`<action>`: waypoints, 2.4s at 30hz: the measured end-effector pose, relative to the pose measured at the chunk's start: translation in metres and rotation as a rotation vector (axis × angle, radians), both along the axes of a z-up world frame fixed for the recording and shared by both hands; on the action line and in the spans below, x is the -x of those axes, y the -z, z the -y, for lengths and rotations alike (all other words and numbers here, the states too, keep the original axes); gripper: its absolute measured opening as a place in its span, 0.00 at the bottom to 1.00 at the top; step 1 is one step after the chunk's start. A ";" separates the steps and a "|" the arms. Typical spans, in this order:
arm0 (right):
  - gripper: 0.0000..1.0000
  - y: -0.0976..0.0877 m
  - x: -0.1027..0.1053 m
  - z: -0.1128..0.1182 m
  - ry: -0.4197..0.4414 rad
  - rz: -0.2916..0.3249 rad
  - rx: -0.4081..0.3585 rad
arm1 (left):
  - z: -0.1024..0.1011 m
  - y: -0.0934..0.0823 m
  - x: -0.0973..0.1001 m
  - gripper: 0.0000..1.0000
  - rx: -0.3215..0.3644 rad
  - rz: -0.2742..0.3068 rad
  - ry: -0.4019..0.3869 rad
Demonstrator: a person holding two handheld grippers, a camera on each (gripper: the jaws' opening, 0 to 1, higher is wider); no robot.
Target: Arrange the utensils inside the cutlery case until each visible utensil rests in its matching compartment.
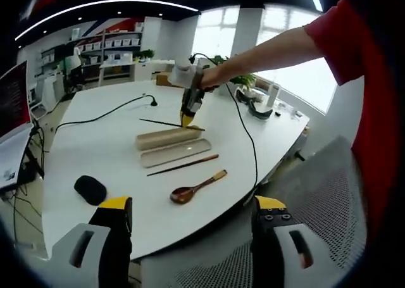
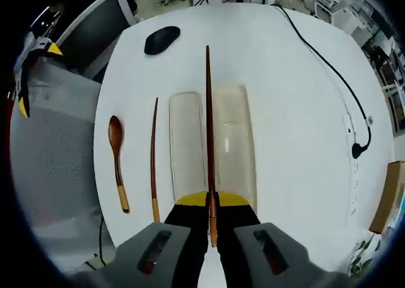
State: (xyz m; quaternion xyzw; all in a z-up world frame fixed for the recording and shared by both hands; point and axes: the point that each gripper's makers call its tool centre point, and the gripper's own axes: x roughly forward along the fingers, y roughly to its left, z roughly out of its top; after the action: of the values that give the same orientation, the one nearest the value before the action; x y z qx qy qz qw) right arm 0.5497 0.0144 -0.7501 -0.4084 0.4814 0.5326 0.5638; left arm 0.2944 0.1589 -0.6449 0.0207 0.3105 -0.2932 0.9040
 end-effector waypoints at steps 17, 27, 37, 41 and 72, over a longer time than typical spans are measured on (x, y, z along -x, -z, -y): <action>0.00 -0.017 -0.031 0.003 -0.107 -0.006 0.082 | 0.000 -0.002 0.001 0.76 0.014 0.001 -0.005; 0.00 -0.007 -0.044 -0.007 0.014 -0.059 0.015 | 0.000 0.002 0.001 0.76 -0.009 -0.012 0.009; 0.00 0.004 -0.036 -0.005 -0.044 0.007 0.031 | 0.000 0.003 0.001 0.76 -0.008 -0.011 0.008; 0.00 0.019 -0.038 -0.004 -0.032 -0.008 0.048 | -0.001 0.003 0.001 0.74 -0.012 -0.014 0.007; 0.00 0.068 -0.027 0.004 0.107 0.011 0.111 | -0.011 0.002 -0.005 0.65 -0.052 0.013 -0.029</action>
State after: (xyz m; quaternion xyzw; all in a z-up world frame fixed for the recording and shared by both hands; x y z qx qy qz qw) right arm 0.5766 0.0101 -0.8181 -0.4158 0.5281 0.4720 0.5704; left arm 0.2997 0.1701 -0.6471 0.0413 0.3124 -0.2716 0.9093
